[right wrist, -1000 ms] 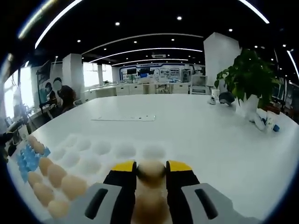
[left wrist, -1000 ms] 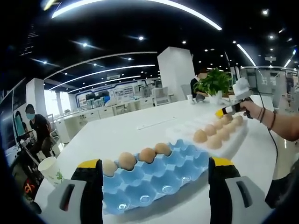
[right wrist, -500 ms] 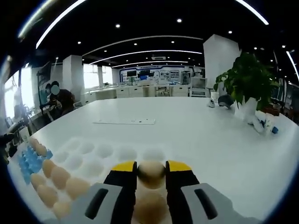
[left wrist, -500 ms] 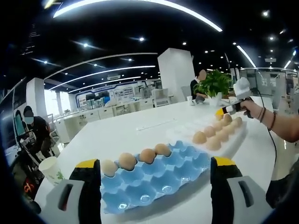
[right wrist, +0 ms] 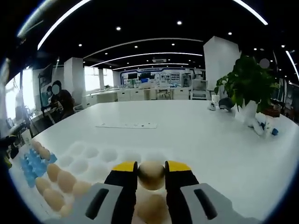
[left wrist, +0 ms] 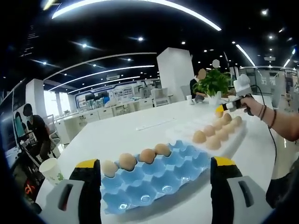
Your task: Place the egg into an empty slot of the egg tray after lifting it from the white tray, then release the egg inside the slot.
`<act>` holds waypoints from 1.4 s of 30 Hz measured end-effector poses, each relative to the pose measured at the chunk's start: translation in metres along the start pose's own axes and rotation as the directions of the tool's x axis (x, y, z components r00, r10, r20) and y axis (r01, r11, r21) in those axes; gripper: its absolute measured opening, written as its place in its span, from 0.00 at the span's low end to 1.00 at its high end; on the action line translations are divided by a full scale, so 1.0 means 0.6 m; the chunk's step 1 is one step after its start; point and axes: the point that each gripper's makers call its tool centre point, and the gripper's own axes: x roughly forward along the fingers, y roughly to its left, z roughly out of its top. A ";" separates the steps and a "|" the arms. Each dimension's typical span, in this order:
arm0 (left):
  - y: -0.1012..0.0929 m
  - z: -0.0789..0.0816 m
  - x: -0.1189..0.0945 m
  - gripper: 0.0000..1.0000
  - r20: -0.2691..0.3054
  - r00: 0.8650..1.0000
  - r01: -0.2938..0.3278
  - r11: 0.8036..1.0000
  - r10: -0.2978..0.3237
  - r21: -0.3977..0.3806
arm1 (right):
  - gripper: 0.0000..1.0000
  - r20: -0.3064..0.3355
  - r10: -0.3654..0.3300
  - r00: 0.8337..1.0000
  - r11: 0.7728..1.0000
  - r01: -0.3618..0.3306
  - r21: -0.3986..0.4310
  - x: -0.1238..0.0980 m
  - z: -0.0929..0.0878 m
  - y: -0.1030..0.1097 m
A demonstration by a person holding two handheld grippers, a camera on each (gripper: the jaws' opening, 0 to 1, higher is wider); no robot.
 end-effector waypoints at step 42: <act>-0.005 -0.013 0.001 0.99 -0.022 1.000 0.017 1.000 -0.017 0.020 | 0.20 -0.007 0.118 0.993 0.992 -0.119 -0.048 0.008 0.001 0.126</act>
